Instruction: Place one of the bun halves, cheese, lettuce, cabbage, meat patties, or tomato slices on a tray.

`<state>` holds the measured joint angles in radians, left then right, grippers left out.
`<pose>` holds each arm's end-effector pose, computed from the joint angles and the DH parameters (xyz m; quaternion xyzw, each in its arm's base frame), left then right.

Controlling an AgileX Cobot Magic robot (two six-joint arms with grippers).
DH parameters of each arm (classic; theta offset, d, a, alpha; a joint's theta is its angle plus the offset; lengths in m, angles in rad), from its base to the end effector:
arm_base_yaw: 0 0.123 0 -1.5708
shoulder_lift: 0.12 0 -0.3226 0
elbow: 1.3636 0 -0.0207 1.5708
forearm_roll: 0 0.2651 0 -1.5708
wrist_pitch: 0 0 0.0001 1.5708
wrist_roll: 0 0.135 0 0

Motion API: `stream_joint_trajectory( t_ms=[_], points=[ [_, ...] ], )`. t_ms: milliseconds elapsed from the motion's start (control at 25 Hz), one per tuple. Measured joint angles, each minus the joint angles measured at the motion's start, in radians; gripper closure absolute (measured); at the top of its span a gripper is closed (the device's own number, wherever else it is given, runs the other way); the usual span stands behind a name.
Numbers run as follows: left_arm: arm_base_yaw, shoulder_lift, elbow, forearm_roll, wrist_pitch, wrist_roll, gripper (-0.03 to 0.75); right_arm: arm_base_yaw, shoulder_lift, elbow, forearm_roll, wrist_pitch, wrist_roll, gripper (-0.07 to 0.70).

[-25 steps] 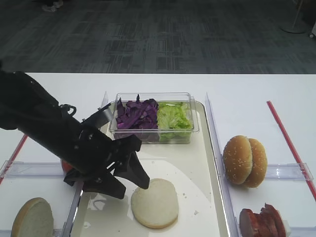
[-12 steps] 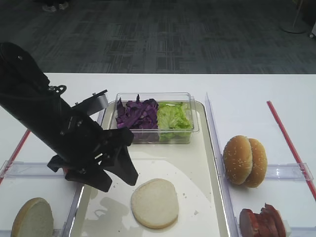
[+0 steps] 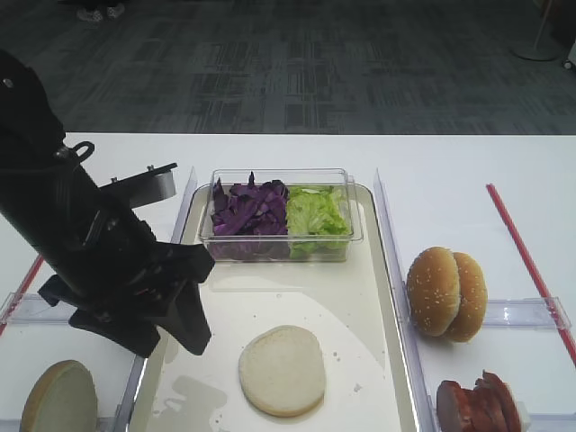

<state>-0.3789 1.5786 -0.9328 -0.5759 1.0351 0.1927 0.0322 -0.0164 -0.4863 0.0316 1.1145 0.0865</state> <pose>0.2401 -0.1637 0.2009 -0.1285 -0.9615 0.2405 0.0335 0.0045 0.0040 0.2534 0.0225 0.8659 0.0454 0.4977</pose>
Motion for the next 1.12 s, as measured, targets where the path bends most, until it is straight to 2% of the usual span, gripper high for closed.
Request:
stream_joint_trajectory(
  t_ms=[200, 640, 1120],
  points=[
    [0.000, -0.038, -0.002, 0.098, 0.028, -0.057, 0.293, 0.000, 0.000, 0.000, 0.000, 0.000, 0.000, 0.127],
    [0.000, -0.079, -0.072, 0.336, 0.158, -0.179, 0.293, 0.000, 0.000, 0.000, 0.000, -0.002, 0.000, 0.127],
    [0.000, -0.082, -0.088, 0.535, 0.172, -0.251, 0.293, 0.000, 0.000, 0.000, 0.000, -0.002, 0.000, 0.127]
  ],
)
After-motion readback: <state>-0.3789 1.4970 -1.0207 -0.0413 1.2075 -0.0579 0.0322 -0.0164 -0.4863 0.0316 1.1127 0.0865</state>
